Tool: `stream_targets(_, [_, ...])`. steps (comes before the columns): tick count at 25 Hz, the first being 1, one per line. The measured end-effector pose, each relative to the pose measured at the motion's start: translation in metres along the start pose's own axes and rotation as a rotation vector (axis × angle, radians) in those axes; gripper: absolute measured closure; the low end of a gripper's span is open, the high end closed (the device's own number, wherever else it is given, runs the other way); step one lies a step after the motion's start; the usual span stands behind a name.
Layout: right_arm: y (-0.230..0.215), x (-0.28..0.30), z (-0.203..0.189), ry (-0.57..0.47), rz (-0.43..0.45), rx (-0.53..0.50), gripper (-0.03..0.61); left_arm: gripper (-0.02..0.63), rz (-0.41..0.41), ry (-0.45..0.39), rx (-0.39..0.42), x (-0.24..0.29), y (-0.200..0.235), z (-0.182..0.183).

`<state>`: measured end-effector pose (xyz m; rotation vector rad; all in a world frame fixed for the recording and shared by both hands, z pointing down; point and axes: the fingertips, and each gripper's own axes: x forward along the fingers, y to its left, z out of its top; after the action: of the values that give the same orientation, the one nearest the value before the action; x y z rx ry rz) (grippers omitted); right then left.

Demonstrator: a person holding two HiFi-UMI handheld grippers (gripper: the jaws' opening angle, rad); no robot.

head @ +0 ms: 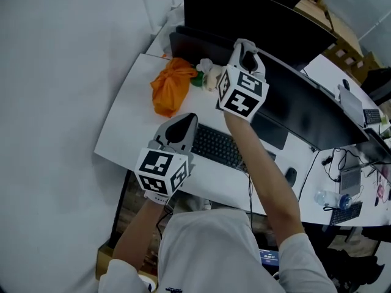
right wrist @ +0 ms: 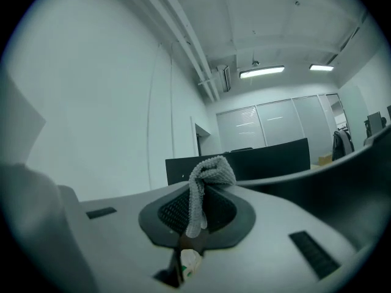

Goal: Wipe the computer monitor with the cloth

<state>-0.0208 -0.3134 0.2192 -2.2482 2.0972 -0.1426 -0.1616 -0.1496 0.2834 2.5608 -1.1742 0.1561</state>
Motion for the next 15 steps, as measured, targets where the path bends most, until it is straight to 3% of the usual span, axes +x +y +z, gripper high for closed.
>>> stream_targets(8, [0.005,-0.037,0.049,-0.072,0.146,-0.04,0.568,0.595,-0.034,-0.029,0.013,-0.004,-0.015,0.01])
stream_targets(15, [-0.026,-0.099,0.081,-0.103,0.216,0.011,0.566,0.595,-0.084,-0.014,0.015,-0.009,-0.033,-0.002])
